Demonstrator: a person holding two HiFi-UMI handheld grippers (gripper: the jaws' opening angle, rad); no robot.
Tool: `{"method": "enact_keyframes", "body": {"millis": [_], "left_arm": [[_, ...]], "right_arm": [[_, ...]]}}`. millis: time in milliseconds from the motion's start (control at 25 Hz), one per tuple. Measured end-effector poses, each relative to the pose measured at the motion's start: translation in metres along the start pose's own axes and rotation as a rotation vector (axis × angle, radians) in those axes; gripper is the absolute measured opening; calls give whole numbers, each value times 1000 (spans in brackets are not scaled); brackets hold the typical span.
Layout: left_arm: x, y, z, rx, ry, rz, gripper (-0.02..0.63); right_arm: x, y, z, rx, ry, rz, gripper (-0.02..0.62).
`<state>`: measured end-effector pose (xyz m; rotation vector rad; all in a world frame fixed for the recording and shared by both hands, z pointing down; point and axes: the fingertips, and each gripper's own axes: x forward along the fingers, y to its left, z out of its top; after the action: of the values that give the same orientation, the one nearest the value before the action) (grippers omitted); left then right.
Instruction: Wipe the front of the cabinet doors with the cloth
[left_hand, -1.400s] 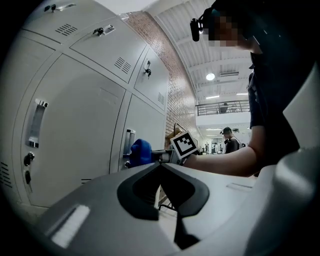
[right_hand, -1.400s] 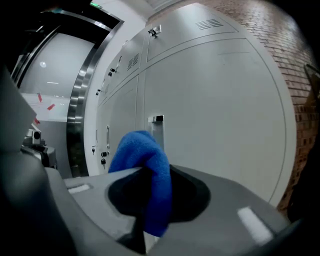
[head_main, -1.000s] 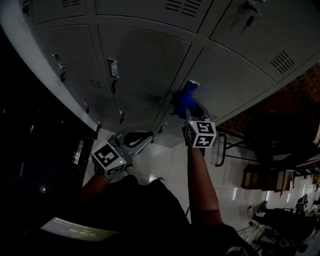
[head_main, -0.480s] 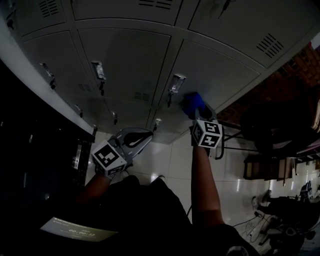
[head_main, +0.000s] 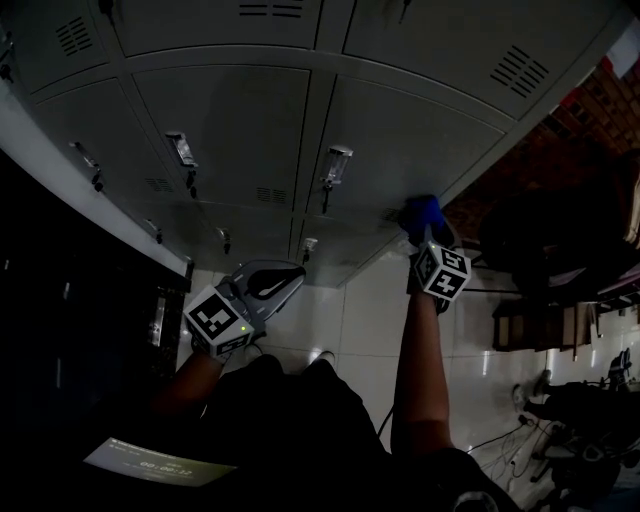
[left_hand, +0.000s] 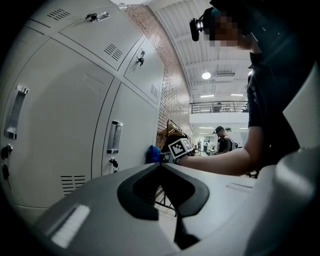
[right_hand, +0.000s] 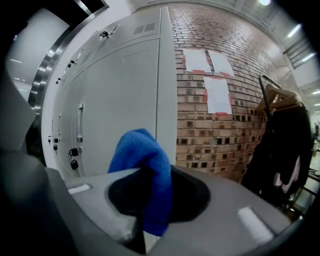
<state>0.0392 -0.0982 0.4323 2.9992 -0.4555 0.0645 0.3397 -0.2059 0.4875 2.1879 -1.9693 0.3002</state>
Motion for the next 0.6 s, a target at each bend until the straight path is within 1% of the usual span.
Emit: {"method": "enact_keyframes", "body": {"millis": [160, 320, 440, 600], "left_arm": [[2, -2, -1, -1, 3, 0, 2], [0, -1, -3, -5, 7, 10, 2], [-3, 0, -6, -12, 10, 20, 2], [-8, 3, -8, -15, 12, 32, 0]], "right_arm": [[-2, -14, -2, 3, -3, -23, 69], [-7, -11, -4, 22, -15, -32, 69], [-14, 11, -8, 31, -23, 4, 69], [-20, 63, -12, 21, -33, 92, 69]]}}
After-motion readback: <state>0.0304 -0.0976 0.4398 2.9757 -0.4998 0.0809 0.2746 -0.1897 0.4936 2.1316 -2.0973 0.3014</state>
